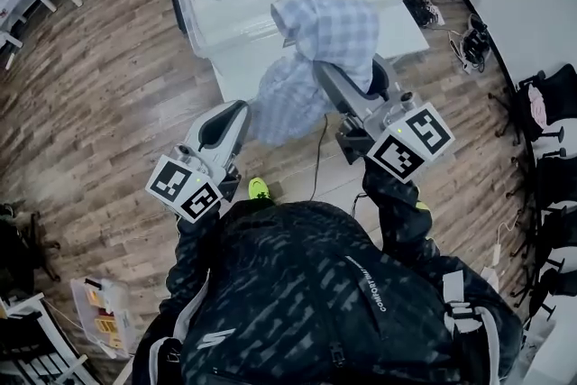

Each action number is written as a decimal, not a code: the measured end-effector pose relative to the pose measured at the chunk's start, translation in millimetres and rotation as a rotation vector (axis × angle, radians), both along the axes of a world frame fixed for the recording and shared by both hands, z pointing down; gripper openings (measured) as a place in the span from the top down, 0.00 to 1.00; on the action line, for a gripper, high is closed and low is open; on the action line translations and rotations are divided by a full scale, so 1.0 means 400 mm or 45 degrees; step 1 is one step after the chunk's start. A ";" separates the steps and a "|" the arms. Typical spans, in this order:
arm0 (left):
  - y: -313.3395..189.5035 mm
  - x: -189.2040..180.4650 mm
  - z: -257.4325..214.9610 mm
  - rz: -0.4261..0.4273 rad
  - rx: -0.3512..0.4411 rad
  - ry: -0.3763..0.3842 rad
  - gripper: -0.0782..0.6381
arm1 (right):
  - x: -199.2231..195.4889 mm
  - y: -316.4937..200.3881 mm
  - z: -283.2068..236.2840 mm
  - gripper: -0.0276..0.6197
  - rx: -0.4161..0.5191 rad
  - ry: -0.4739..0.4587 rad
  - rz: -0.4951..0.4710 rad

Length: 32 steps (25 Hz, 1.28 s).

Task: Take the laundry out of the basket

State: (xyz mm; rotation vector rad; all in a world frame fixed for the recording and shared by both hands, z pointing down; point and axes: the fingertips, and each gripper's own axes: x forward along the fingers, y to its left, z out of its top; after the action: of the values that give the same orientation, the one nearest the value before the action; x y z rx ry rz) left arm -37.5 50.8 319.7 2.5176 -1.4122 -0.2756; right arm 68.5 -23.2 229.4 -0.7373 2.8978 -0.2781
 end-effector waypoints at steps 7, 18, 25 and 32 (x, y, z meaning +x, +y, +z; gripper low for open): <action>0.056 0.123 0.021 -0.024 -0.036 -0.020 0.87 | 0.070 0.060 0.107 0.64 -0.152 -0.018 -0.117; 0.144 0.231 0.021 -0.076 -0.039 -0.047 0.87 | 0.144 0.147 0.164 0.64 -0.190 -0.002 -0.218; 0.156 0.254 0.048 -0.096 -0.042 -0.056 0.87 | 0.159 0.155 0.209 0.64 -0.208 0.012 -0.247; 0.175 0.285 0.008 -0.115 -0.032 -0.074 0.87 | 0.185 0.174 0.173 0.63 -0.190 0.011 -0.270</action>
State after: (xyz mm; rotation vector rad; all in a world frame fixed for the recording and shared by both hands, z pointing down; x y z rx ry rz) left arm 76.5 121.0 322.9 2.4641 -1.5440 -0.2011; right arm 142.6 46.5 298.7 -0.4499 2.9906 -0.5209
